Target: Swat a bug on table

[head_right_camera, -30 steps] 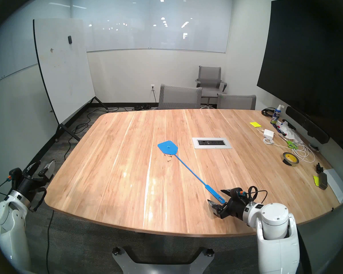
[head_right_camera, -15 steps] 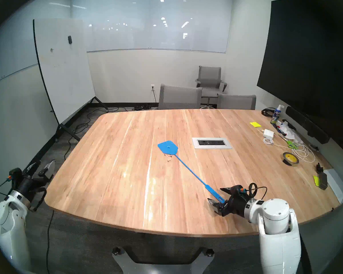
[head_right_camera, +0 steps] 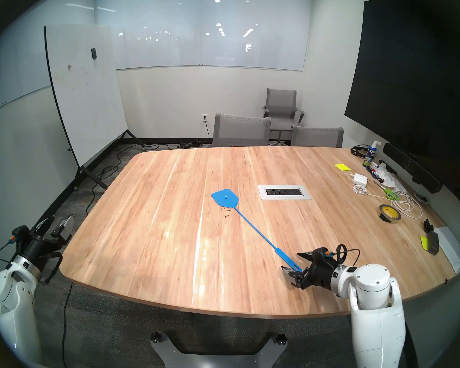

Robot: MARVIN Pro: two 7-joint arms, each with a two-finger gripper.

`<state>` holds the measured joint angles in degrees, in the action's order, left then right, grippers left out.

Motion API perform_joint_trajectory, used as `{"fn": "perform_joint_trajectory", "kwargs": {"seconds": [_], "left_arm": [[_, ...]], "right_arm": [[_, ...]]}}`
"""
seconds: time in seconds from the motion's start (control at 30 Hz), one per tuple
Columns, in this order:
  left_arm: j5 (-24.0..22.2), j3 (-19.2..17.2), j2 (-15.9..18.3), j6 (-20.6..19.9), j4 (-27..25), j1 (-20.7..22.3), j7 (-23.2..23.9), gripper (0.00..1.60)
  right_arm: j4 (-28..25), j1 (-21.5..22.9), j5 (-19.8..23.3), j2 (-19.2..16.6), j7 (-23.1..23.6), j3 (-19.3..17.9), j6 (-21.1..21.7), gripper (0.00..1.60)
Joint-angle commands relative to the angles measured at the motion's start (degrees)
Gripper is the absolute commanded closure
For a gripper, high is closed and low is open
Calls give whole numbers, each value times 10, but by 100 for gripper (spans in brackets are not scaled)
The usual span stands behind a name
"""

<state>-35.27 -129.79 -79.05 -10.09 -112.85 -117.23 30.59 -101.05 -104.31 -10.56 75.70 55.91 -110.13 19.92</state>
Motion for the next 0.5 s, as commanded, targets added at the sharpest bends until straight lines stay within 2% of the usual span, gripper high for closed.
{"fn": "perform_joint_trajectory", "kwargs": {"seconds": [0.0,0.3,0.33,0.37,0.4,0.47], "left_arm": [[-1,-3,0,-1,-10,-1,0,0],[0,-3,0,-1,-10,0,1,0],[0,-3,-1,-1,-10,0,1,0],[0,-3,-1,-1,-10,0,1,0],[0,-3,-1,-1,-10,0,1,0],[1,-3,-1,-1,-10,0,1,0]], "right_arm": [[3,15,-6,-5,-3,8,-3,0],[5,17,-13,-6,-1,14,-3,0],[5,17,-14,-6,-1,15,-3,17],[5,17,-14,-6,-1,15,-3,17],[5,17,-14,-6,-1,15,-3,49],[5,17,-15,-6,0,15,-3,70]]}}
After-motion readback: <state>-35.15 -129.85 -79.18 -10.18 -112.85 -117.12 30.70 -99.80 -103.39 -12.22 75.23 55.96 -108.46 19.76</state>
